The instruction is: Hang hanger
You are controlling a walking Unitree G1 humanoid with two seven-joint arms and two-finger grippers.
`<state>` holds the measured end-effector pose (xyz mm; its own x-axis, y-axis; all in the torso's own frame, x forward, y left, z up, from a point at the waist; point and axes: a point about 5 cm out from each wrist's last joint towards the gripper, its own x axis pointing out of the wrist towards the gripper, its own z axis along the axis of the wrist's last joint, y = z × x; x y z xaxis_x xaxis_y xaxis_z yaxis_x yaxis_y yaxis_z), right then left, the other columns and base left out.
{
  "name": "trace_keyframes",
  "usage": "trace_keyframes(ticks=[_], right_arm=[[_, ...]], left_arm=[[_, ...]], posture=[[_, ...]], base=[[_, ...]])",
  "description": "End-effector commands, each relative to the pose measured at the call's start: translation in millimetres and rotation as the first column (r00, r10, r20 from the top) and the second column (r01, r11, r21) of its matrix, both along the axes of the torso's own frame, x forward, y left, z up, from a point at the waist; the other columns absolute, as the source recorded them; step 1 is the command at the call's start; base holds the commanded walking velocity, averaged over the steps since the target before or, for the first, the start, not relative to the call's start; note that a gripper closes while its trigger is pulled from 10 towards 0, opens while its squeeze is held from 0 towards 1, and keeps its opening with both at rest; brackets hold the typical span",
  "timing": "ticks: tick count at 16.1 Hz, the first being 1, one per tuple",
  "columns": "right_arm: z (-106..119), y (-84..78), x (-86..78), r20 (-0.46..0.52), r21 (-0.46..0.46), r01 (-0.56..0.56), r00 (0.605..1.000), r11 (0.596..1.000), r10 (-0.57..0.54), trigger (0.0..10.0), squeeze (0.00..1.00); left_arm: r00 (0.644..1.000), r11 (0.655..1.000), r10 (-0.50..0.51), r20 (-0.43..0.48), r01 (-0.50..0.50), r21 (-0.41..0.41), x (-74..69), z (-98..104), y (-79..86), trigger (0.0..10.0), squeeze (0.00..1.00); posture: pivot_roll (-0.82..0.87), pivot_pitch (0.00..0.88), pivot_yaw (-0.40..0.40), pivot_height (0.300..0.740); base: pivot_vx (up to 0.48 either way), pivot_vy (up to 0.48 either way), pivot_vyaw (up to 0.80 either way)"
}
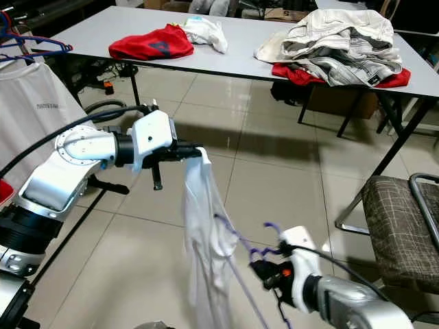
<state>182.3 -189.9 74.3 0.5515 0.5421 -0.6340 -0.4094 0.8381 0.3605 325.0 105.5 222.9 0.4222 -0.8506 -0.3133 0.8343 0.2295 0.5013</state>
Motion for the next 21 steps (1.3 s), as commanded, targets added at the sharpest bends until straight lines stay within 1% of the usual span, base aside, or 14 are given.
trace_keyframes(ticks=[1,2,3,4,5,8,9,11,12,15,16,18,20,21], right_arm=[[-6.4,-7.0,3.3,-0.034,0.054,0.123,0.992,0.991,-0.122,10.0,0.0],[-14.7,-12.3,9.1,-0.081,0.137,0.292,0.956,0.946,-0.283,10.0,0.0],[-16.3,-13.6,11.7,-0.096,0.164,0.346,0.938,0.924,-0.334,10.0,0.0],[-12.9,-16.1,22.5,-0.101,0.228,0.428,0.904,0.875,-0.416,10.0,0.0],[-5.3,-19.2,43.3,-0.118,0.348,0.538,0.838,0.768,-0.533,10.0,0.0],[10.0,-15.6,73.8,-0.147,0.491,0.591,0.78,0.64,-0.608,10.0,0.0],[25.8,-7.6,99.5,-0.182,0.592,0.609,0.739,0.528,-0.648,10.0,0.0],[38.9,-0.9,118.2,-0.225,0.664,0.615,0.707,0.425,-0.67,10.0,0.0],[50.2,4.7,131.4,-0.274,0.712,0.616,0.687,0.338,-0.673,10.0,0.0],[65.7,9.8,149.8,-0.348,0.748,0.63,0.642,0.211,-0.684,10.0,0.0],[71.7,6.5,161.2,-0.395,0.754,0.645,0.596,0.124,-0.699,10.0,0.0],[74.5,4.7,169.4,-0.391,0.747,0.654,0.581,0.123,-0.714,10.0,0.0],[75.3,2.4,172.5,-0.398,0.737,0.666,0.564,0.114,-0.723,10.0,0.0],[74.5,-1.6,174.0,-0.415,0.727,0.681,0.538,0.088,-0.734,10.0,0.0]], left_arm=[[0.999,0.999,-0.004,0.032,0.006,-0.036,-2.2,11.3,0.0,10.0,0.0],[1.0,0.999,-0.015,0.024,0.016,-0.044,-5.9,10.2,0.3,10.0,0.0],[1.0,0.999,-0.018,0.02,0.019,-0.043,-6.9,9.2,0.7,10.0,0.0],[1.0,1.0,-0.012,0.014,0.012,-0.028,-8.0,3.8,2.7,10.0,0.0],[1.0,1.0,-0.015,-0.008,0.015,-0.009,-12.2,-6.9,4.1,10.0,0.0],[0.998,1.0,-0.016,-0.053,0.015,-0.015,-19.6,-23.8,-0.8,10.0,0.0],[0.997,0.999,-0.001,-0.083,-0.003,-0.041,-24.5,-41.1,-7.1,10.0,0.0],[0.994,0.998,0.025,-0.106,-0.031,-0.059,-27.7,-56.0,-11.6,10.0,0.0],[0.991,0.995,0.064,-0.117,-0.072,-0.066,-28.4,-68.9,-13.4,10.0,0.0],[0.991,0.997,0.071,-0.117,-0.075,-0.035,-37.7,-89.7,-15.8,10.0,0.0],[0.99,0.997,0.057,-0.126,-0.063,-0.043,-45.8,-95.4,-19.9,10.0,0.0],[0.989,0.993,0.058,-0.135,-0.071,-0.094,-49.5,-92.7,-23.5,10.0,0.0],[0.987,0.987,0.048,-0.156,-0.071,-0.145,-50.0,-86.7,-18.7,10.0,0.0],[0.987,0.987,0.021,-0.156,-0.045,-0.154,-52.6,-83.4,-16.2,10.0,0.0]], posture=[[-0.02,0.032,0.011,0.74],[-0.01,0.03,0.014,0.74],[-0.01,0.03,0.014,0.74],[-0.01,0.025,0.019,0.74],[-0.01,0.023,0.024,0.74],[-0.01,0.021,0.029,0.74],[-0.01,0.023,0.028,0.74],[0.0,0.027,0.022,0.74],[0.0,0.031,0.015,0.74],[0.0,0.033,0.005,0.74],[0.0,0.033,0.004,0.74],[0.0,0.035,0.004,0.74],[0.01,0.037,0.001,0.74],[0.01,0.039,0.001,0.74]], base=[[0.0,0.0,0.0],[0.0,0.0,0.0],[0.0,0.0,0.0],[0.0,0.0,0.0],[0.0,0.0,0.0],[0.0,0.0,0.0],[0.0,0.0,0.0],[0.0,0.0,0.0],[0.0,0.0,0.0],[0.0,0.0,0.0],[0.0,0.0,0.0],[0.0,0.0,0.0],[0.0,0.0,0.0],[0.0,0.0,0.0]])
